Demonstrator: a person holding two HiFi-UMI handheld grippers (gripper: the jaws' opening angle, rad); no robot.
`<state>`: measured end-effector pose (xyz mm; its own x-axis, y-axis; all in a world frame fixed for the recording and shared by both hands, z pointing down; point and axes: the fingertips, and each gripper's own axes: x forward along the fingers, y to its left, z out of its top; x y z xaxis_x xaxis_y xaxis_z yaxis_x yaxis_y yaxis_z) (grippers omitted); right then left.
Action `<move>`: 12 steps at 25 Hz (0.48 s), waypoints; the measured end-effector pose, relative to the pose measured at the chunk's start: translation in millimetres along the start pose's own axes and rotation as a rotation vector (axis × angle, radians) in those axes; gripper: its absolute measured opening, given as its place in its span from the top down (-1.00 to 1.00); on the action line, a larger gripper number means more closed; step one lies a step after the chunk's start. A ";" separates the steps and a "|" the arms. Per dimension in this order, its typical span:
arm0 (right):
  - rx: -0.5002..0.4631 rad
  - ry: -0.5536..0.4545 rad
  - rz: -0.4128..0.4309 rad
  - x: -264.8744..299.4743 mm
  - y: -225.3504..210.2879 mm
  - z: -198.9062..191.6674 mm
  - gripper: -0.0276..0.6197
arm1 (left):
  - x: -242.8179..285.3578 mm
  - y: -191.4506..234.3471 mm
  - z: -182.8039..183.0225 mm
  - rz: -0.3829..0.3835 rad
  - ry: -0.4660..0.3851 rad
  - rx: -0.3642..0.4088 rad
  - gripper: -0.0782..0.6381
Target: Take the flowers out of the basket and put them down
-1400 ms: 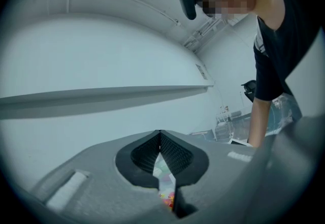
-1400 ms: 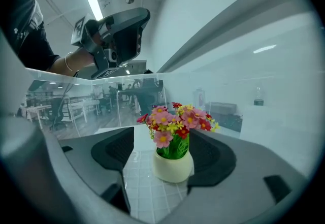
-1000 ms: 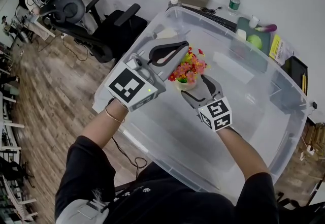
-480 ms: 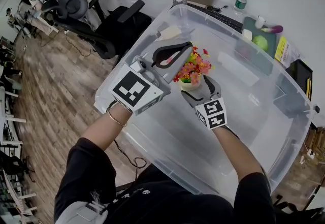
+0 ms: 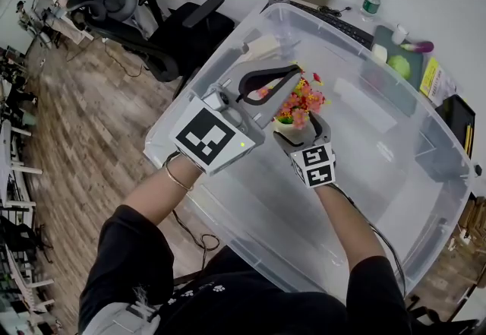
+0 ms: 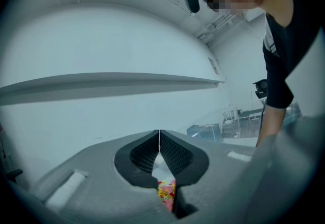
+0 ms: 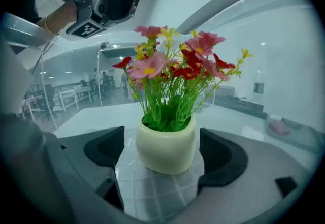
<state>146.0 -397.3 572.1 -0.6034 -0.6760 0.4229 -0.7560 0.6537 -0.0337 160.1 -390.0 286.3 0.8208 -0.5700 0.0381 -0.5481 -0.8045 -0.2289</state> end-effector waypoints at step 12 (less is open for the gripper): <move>0.049 0.021 -0.035 21.1 -5.9 -17.0 -0.49 | 4.0 -10.5 -3.3 -0.025 0.007 0.037 0.77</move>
<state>142.0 -409.6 596.6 -0.5713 -0.6904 0.4438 -0.7883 0.6121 -0.0626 168.7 -384.3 292.1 0.8330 -0.5509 0.0508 -0.5209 -0.8119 -0.2637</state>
